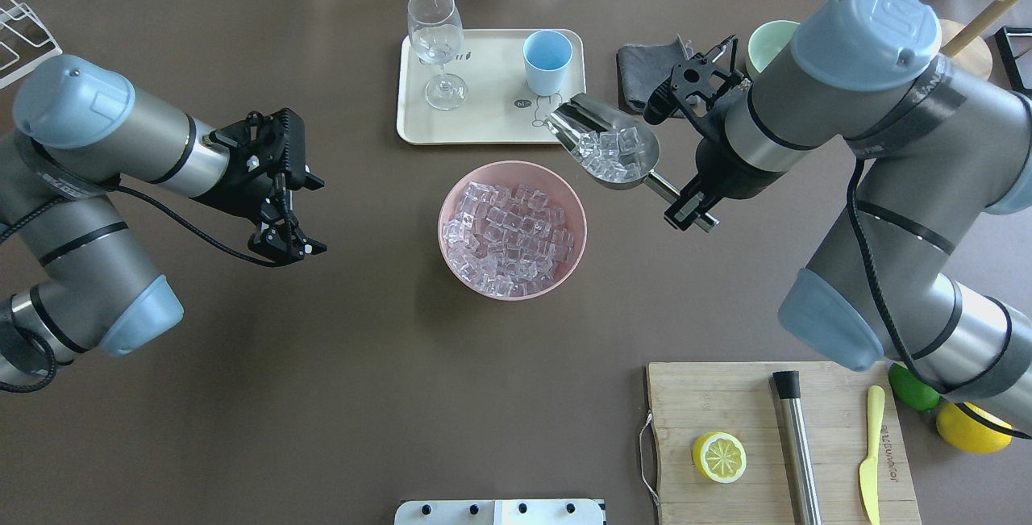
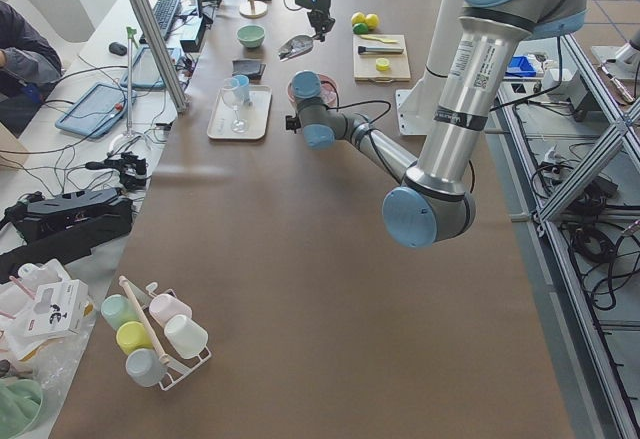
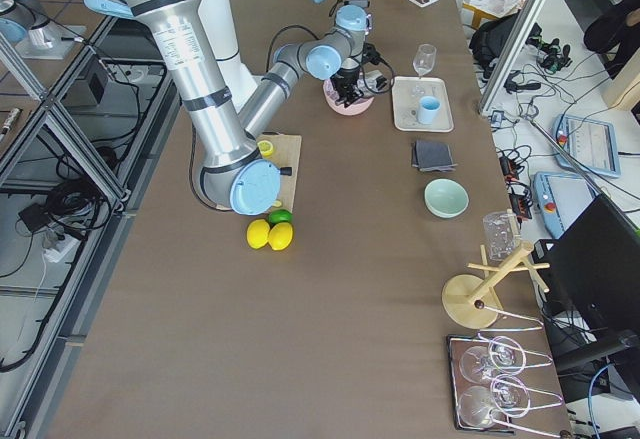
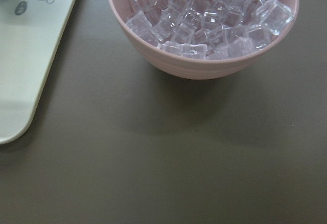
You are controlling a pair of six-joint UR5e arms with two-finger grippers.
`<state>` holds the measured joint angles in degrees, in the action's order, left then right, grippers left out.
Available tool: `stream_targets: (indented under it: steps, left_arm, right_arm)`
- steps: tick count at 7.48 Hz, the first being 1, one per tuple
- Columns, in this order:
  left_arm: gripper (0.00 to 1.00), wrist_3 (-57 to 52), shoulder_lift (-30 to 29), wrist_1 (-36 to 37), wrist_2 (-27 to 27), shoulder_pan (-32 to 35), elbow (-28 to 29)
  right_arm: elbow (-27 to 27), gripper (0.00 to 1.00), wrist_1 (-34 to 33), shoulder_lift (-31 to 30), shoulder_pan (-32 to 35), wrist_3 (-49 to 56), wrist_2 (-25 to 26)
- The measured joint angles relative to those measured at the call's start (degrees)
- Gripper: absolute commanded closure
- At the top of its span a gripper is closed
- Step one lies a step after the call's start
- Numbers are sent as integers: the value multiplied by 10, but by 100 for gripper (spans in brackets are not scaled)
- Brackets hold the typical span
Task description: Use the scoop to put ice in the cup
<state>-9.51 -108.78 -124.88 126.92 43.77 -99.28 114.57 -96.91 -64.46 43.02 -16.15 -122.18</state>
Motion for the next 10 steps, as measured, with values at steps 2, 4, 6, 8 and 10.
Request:
stream_targets:
  steps: [2,4,6,8,10]
  left_arm:
    - [2,4,12,70,35,59,-15]
    - [2,57,17,155,45,107,-18]
    - [2,116,55,204,71,159,-17]
    - [2,124,123,222,126,232,-13]
    - [2,123,195,225,139,314,-13]
  right_arm:
    - [-30,100,-94,37,41,16,-38]
    - [-114,100,-154,116,63,39,-42]
    - [-219,100,-179,188,80,63,-42]
    - [-283,100,-187,226,93,74,-46]
    - [-326,100,-189,252,97,85,-48]
